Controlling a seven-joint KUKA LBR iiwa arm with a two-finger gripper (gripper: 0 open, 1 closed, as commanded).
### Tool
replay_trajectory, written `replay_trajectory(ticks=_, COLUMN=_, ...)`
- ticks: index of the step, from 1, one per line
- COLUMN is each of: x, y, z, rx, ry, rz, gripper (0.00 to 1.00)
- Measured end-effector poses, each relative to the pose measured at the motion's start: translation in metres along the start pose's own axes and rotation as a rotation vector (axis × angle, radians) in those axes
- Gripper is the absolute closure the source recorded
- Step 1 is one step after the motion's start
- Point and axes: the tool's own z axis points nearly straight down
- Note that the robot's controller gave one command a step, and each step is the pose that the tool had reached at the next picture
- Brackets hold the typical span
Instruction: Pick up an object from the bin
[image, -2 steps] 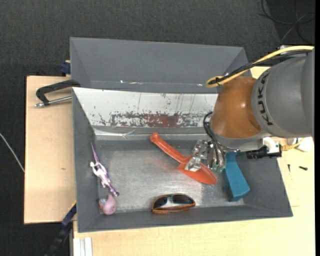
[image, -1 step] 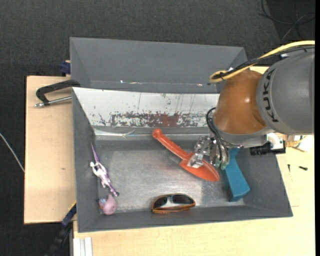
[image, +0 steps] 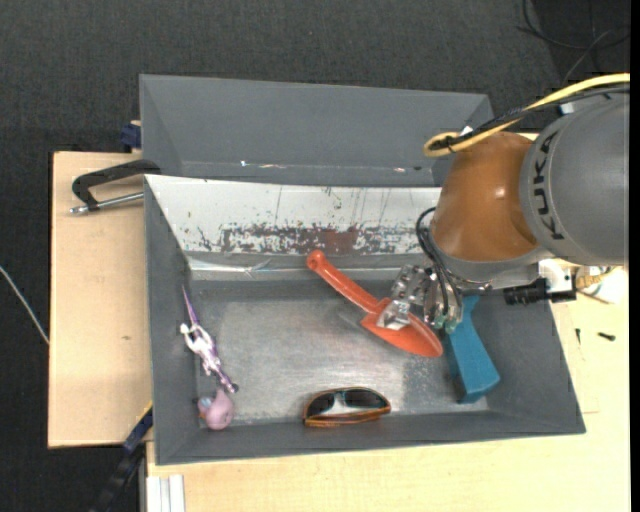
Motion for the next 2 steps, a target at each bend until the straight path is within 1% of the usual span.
replay_trajectory(ticks=2, x=-0.0005, y=0.0006, z=-0.01, rx=0.0, ry=-0.001, rz=0.0, gripper=1.0)
